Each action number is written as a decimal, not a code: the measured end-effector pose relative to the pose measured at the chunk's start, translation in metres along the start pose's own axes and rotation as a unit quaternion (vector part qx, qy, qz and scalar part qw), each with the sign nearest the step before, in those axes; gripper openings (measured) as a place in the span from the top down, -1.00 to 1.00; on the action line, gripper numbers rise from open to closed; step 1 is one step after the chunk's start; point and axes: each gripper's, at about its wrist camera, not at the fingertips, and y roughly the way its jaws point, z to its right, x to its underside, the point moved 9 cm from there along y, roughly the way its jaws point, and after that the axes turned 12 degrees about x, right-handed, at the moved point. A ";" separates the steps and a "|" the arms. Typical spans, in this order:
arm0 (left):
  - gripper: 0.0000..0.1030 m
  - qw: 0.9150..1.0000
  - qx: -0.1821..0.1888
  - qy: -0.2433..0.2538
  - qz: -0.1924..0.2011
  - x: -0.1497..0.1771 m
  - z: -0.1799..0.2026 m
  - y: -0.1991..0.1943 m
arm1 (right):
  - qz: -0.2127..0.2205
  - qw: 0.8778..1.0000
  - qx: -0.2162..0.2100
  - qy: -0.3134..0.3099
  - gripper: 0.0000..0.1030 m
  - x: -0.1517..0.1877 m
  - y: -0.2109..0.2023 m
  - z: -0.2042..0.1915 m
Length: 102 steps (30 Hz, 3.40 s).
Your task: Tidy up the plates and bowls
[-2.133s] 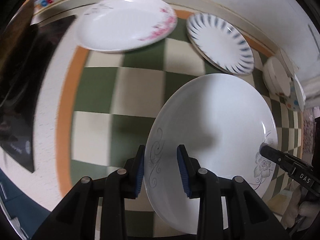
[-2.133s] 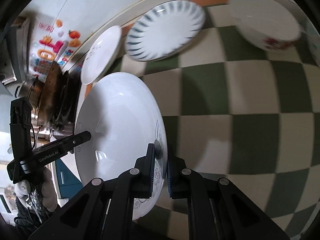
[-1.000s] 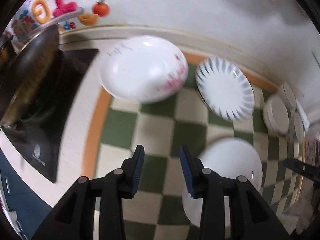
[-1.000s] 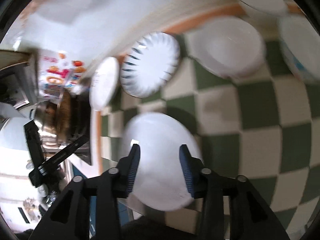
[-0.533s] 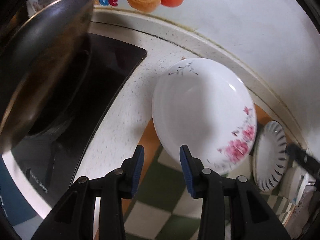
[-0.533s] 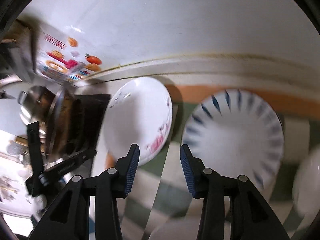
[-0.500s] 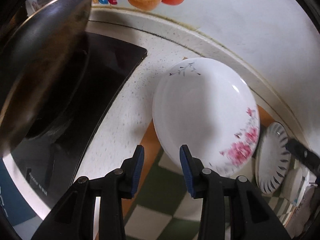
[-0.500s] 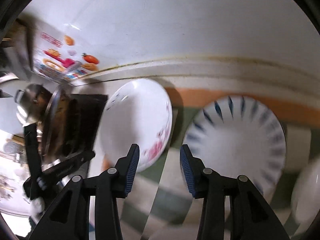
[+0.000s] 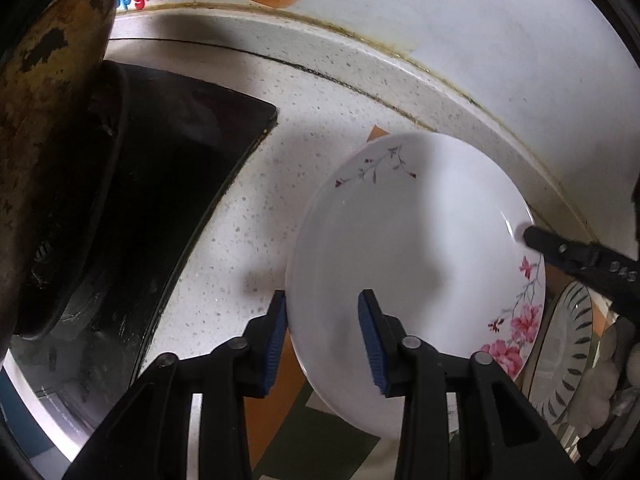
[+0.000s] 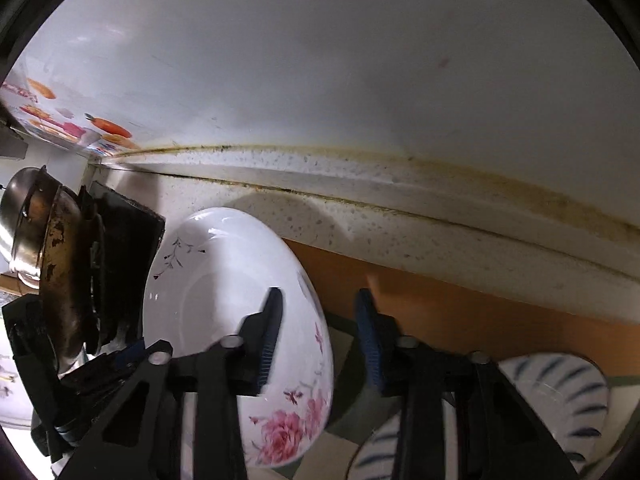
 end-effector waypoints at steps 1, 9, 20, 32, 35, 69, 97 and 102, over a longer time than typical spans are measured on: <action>0.48 1.000 0.001 0.000 0.003 -0.001 -0.001 0.000 | -0.006 1.000 -0.005 0.002 0.66 0.000 0.004 0.000; 0.53 1.000 0.014 -0.003 0.012 0.000 -0.003 -0.001 | 0.018 1.000 -0.013 0.001 0.75 0.002 0.004 0.000; 0.53 0.999 0.032 0.028 0.007 0.019 0.018 -0.046 | 0.033 0.999 -0.026 0.025 0.77 0.030 -0.042 0.012; 0.53 0.993 0.045 0.111 -0.022 0.097 0.094 -0.088 | 0.038 0.995 -0.029 0.083 0.77 0.147 -0.126 0.065; 0.53 0.989 0.044 0.139 -0.032 0.121 0.110 -0.088 | 0.040 0.993 -0.027 0.104 0.77 0.188 -0.140 0.083; 0.53 0.956 -0.040 0.254 -0.141 0.255 0.139 -0.013 | -0.032 0.987 0.014 0.157 0.78 0.354 -0.111 0.157; 0.53 0.954 -0.029 0.256 -0.155 0.252 0.135 -0.021 | -0.093 0.982 0.081 0.144 0.73 0.359 -0.111 0.148; 0.53 0.958 -0.019 0.253 -0.131 0.234 0.141 -0.041 | -0.094 0.982 0.066 0.153 0.72 0.355 -0.118 0.152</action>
